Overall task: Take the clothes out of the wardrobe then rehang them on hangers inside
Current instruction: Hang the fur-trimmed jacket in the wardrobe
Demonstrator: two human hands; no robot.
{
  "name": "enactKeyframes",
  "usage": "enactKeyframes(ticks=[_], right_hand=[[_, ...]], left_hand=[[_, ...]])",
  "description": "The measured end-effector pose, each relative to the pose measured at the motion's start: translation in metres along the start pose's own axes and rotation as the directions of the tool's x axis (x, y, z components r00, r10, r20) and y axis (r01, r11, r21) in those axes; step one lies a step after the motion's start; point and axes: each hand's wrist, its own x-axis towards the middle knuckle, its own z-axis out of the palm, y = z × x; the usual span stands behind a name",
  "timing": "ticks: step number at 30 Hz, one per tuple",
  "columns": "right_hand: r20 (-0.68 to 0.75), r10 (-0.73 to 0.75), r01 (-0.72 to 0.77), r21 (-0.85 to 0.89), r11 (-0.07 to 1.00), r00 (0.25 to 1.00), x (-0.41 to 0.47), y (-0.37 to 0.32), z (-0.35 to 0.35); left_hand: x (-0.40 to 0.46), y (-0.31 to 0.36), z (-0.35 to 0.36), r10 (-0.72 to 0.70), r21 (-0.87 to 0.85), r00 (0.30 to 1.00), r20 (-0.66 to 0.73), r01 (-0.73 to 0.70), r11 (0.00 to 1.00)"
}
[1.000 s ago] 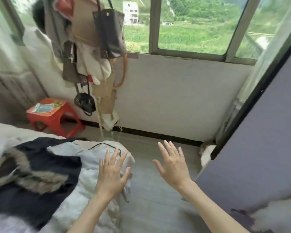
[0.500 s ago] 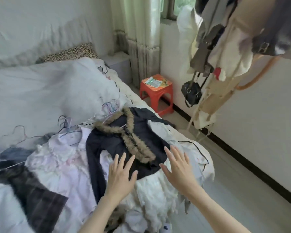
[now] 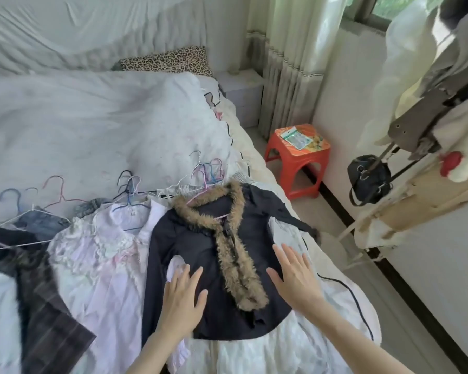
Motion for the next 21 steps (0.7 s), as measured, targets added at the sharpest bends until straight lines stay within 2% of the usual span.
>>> enactKeyframes(ticks=[8, 12, 17, 21], right_hand=[[0.094, 0.002, 0.010, -0.133, 0.991, 0.996, 0.135, -0.006, 0.012], [0.167, 0.043, -0.031, -0.075, 0.997, 0.985, 0.204, -0.002, 0.033], [0.189, 0.066, -0.059, -0.042, 0.997, 0.980, 0.285, 0.007, 0.058], [0.201, 0.000, 0.013, -0.065, 0.998, 0.980, 0.346, 0.009, 0.076]], left_hand=[[0.129, -0.054, -0.008, -0.037, 0.035, 0.999, 0.036, 0.035, 0.999], [0.194, -0.079, -0.007, -0.075, 0.023, 0.995, 0.070, 0.073, 0.997], [0.267, -0.098, -0.004, -0.128, -0.107, 0.991, -0.036, 0.123, 0.987], [0.313, -0.110, -0.002, -0.204, -0.230, 0.979, -0.011, 0.196, 0.953]])
